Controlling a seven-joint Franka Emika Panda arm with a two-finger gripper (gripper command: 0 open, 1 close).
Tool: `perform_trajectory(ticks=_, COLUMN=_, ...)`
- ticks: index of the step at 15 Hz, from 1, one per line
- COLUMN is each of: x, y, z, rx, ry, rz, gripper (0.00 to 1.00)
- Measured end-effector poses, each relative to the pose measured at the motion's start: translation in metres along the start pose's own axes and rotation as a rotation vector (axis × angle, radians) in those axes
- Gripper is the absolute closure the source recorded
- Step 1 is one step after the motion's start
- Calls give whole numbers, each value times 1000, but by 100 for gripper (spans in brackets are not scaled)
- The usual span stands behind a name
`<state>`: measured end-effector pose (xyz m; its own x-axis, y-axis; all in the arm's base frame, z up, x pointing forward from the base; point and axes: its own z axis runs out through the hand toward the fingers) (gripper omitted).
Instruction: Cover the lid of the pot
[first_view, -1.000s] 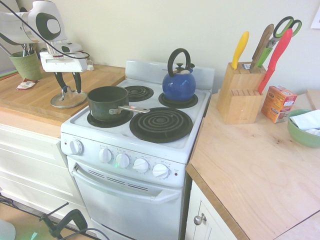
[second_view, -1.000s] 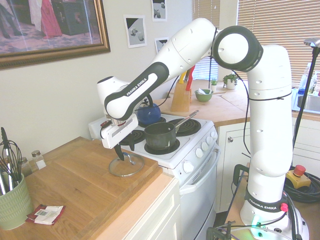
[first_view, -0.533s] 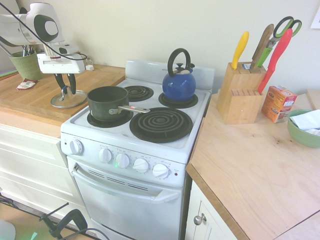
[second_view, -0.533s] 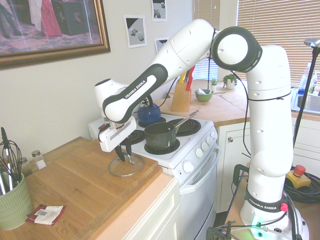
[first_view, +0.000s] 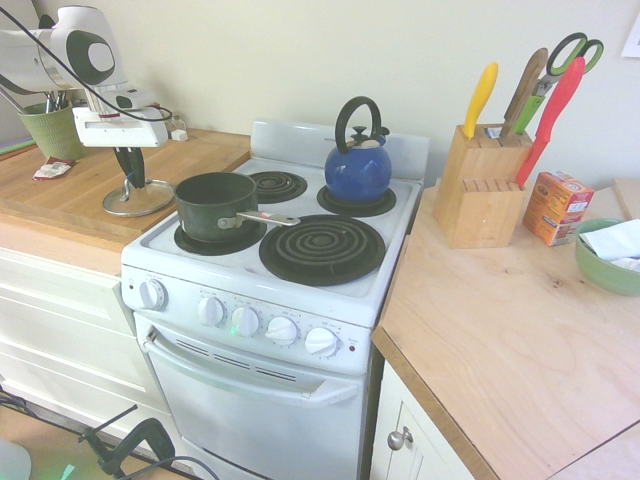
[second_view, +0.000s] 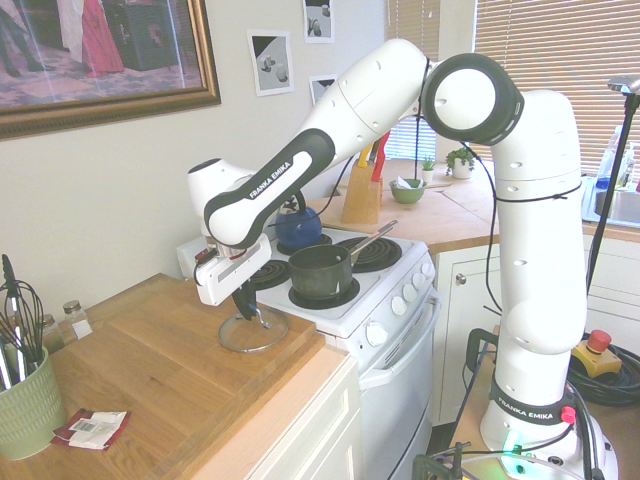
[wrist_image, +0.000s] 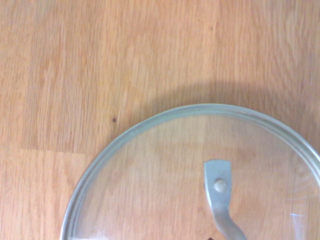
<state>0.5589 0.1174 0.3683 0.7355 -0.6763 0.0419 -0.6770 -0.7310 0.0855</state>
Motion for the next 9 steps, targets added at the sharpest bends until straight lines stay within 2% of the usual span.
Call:
perform_trajectory(ticks=3, x=3, y=2, z=-6, rx=19, ry=-7, rz=34, gripper=100)
perform_trajectory(ticks=9, x=16, y=27, z=-83, rx=95, ry=38, rz=133, gripper=100)
